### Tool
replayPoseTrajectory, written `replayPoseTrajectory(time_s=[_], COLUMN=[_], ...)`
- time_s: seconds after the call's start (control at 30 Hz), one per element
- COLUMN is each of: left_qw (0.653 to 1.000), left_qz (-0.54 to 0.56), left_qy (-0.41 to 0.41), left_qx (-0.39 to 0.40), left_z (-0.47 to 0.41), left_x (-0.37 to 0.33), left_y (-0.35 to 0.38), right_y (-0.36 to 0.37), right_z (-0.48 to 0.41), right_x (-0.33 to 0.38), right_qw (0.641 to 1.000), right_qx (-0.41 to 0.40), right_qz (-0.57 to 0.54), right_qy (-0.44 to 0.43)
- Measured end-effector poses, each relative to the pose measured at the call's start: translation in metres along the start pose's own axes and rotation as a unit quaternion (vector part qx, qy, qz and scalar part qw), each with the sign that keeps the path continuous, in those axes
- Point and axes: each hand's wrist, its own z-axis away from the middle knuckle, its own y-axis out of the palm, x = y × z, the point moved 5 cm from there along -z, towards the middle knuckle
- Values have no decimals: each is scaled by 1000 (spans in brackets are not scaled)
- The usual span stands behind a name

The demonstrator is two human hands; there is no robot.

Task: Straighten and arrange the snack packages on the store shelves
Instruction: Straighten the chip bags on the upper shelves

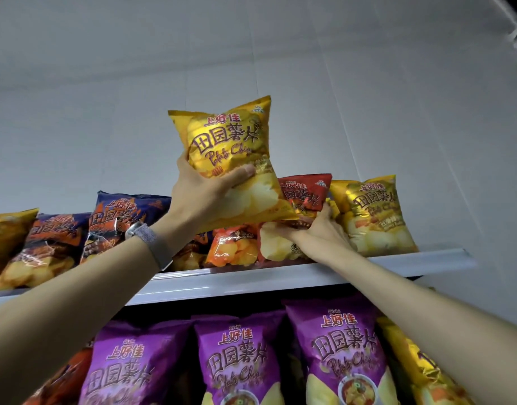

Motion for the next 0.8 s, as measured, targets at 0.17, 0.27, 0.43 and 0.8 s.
replayPoseTrajectory(time_s=[0.17, 0.27, 0.43, 0.8], left_qw=[999, 999, 999, 983], left_qz=[-9, -7, 34, 69], left_qy=[16, 26, 13, 63], left_qx=[29, 37, 28, 158], left_z=[6, 10, 9, 35], left_x=[-10, -17, -30, -51], left_y=[11, 22, 45, 143], right_y=[-12, -28, -76, -118], right_z=[6, 11, 34, 14], right_x=[-2, -7, 3, 7], right_qw=[1000, 997, 959, 994], right_qx=[15, -9, -158, -84], right_qz=[-16, -74, -214, 56], right_qy=[-1, 1, -97, -52])
